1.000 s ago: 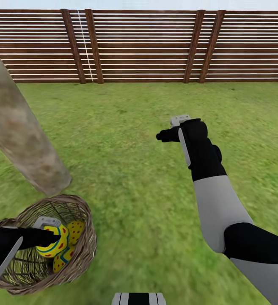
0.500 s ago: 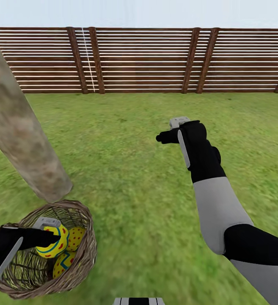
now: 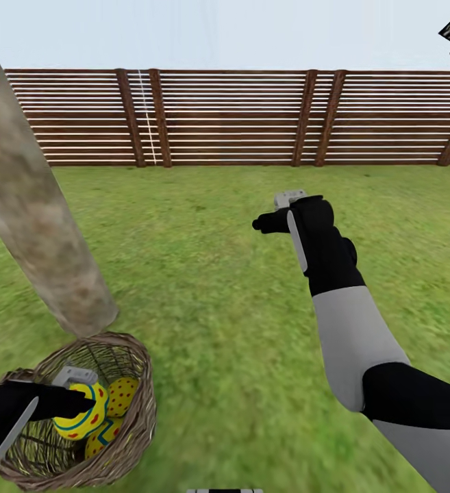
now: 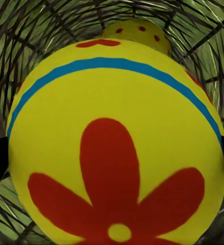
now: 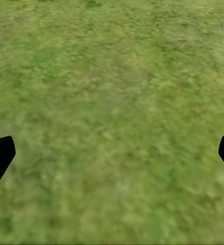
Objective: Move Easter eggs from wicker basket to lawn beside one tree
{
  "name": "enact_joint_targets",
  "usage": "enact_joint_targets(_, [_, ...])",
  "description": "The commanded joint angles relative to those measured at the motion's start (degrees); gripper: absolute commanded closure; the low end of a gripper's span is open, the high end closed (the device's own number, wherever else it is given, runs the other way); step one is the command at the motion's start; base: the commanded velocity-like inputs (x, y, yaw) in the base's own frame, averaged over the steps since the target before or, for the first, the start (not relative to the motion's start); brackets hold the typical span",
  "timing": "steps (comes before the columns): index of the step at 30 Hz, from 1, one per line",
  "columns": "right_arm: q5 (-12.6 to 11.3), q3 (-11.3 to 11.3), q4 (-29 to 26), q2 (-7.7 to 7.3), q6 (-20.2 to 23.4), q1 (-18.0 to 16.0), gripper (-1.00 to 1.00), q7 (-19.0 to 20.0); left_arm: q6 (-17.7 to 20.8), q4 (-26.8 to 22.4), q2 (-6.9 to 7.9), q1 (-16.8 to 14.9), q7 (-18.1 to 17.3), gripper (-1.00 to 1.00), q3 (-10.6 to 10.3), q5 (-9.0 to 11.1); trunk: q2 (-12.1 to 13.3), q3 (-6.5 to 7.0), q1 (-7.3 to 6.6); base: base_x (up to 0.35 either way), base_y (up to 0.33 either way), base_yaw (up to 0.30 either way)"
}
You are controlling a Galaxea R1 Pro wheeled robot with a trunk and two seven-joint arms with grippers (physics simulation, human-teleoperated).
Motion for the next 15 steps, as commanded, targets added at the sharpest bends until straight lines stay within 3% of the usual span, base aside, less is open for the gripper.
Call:
enact_joint_targets(1, [0.6,0.0,0.0,0.01,0.2,0.0,-1.0,0.5,0.3,0.3,0.05,0.0,0.2,1.0,-0.2,0.4,0.0,0.18,-0.03,0.0,0.0,0.0])
enact_joint_targets(15, [0.6,-0.2,0.1,0.01,0.2,0.6,-1.0,0.5,0.3,1.1,0.04,0.0,0.2,1.0,-0.4,0.5,0.2,3.28,-0.39,0.0,0.0,0.0])
